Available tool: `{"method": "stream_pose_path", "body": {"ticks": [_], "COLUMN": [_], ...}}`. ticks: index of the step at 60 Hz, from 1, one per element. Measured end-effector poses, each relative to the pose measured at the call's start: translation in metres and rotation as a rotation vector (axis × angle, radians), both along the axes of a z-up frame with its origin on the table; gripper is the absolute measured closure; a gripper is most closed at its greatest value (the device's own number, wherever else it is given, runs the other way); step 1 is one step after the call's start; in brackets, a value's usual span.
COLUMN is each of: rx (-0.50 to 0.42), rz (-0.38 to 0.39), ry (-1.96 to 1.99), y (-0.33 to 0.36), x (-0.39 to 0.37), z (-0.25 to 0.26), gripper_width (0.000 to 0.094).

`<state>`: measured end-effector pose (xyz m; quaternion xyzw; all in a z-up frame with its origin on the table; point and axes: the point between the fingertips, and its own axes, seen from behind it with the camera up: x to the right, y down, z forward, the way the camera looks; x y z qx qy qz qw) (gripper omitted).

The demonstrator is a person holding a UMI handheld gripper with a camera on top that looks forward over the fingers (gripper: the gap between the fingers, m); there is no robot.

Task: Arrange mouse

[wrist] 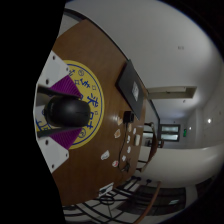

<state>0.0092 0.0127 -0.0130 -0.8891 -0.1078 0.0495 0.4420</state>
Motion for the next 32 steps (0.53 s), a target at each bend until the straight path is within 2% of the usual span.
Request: {"method": "stream_pose_path", "body": {"ticks": [4,9,21,32], "rx": [-0.015,-0.05,-0.033,0.003], "rz": [0.015,0.025,0.108,0.067], "ry": [-0.012,-0.011,0.053,0.115], "y": [-0.003,-0.014,-0.069,-0.118], "x": [0.004,0.013,0.049,0.123], "z": [-0.001,0.002,0.046,0.072], "gripper_width": [0.0318,0.0079,0.0077,0.0082]}}
